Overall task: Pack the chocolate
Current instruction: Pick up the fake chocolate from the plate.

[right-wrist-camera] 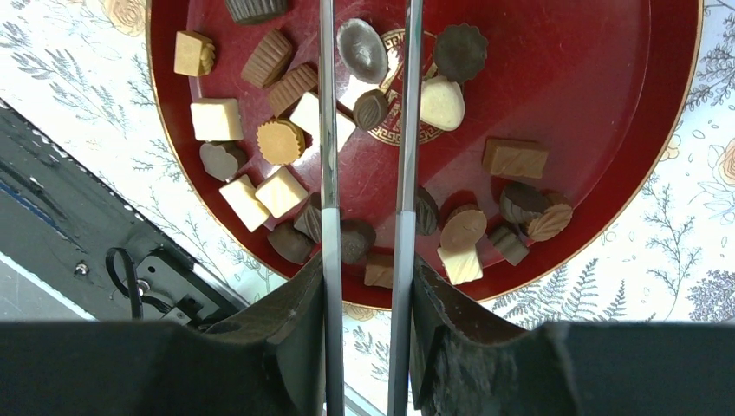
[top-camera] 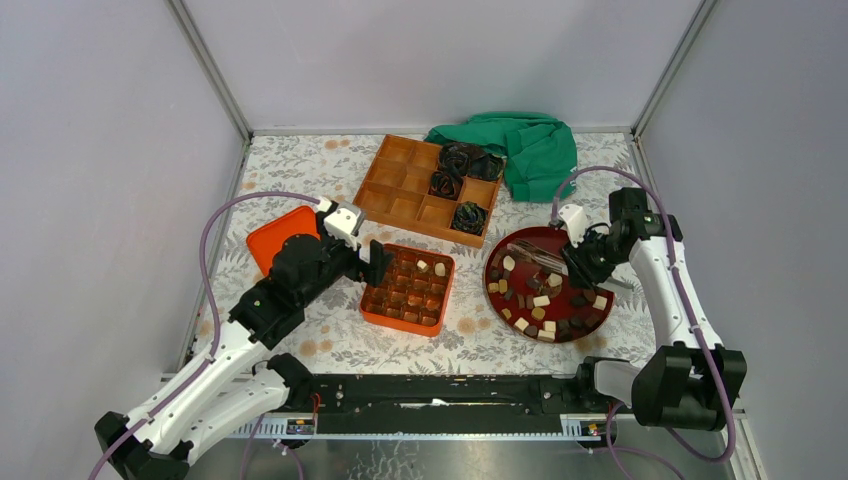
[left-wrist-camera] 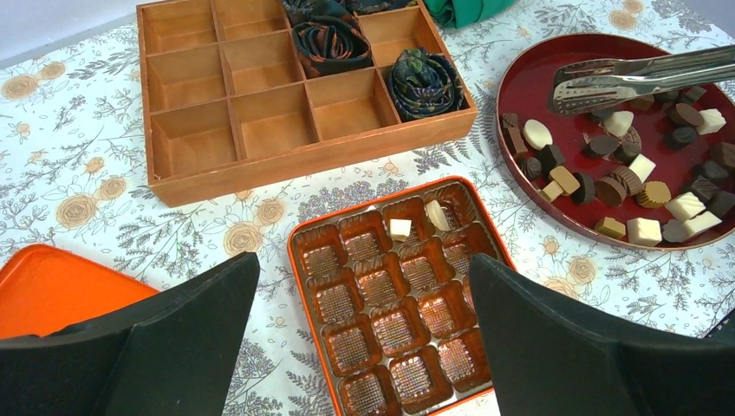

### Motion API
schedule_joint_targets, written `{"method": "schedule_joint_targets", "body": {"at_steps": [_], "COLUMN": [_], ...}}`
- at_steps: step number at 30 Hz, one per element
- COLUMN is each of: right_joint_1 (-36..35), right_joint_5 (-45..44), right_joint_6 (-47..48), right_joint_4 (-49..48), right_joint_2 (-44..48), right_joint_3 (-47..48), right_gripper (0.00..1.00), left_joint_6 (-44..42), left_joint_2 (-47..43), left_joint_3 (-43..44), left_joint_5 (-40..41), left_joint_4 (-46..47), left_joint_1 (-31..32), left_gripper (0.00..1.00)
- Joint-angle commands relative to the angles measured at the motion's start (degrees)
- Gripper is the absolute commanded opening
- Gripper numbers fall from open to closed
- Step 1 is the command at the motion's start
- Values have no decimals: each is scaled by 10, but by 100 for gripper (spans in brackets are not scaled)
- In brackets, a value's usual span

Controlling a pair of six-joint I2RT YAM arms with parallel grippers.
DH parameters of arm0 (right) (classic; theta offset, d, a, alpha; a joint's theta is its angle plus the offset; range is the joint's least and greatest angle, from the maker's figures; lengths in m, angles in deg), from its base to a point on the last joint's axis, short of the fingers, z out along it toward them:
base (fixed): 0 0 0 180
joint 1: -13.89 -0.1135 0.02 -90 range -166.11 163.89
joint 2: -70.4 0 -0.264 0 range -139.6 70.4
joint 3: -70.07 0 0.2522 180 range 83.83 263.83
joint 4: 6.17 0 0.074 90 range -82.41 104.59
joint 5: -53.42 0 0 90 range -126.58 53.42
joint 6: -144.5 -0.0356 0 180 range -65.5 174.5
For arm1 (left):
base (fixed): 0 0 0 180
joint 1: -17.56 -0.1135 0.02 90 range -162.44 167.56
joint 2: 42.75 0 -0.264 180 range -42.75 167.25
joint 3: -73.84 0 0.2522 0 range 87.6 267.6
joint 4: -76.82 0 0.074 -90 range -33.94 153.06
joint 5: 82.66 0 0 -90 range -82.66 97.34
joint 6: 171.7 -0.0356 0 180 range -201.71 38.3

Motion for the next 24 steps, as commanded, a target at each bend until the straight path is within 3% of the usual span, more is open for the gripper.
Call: {"method": "schedule_joint_targets", "body": {"at_steps": [1, 19, 24], "right_joint_1": [-5, -6, -37], "right_joint_5": [37, 108, 138], "right_joint_6": [-8, -8, -14], "right_joint_4": [7, 12, 12], "right_joint_2": [17, 10, -3], "right_joint_3": [36, 58, 71], "right_gripper": [0, 0, 0], "left_joint_6": [0, 0, 3], "left_joint_2": [-1, 7, 15], "left_joint_3": [-5, -5, -8], "left_joint_5": [14, 13, 24], "left_joint_4": [29, 29, 29], "left_joint_1": [-6, -5, -5], "left_gripper": [99, 99, 99]}}
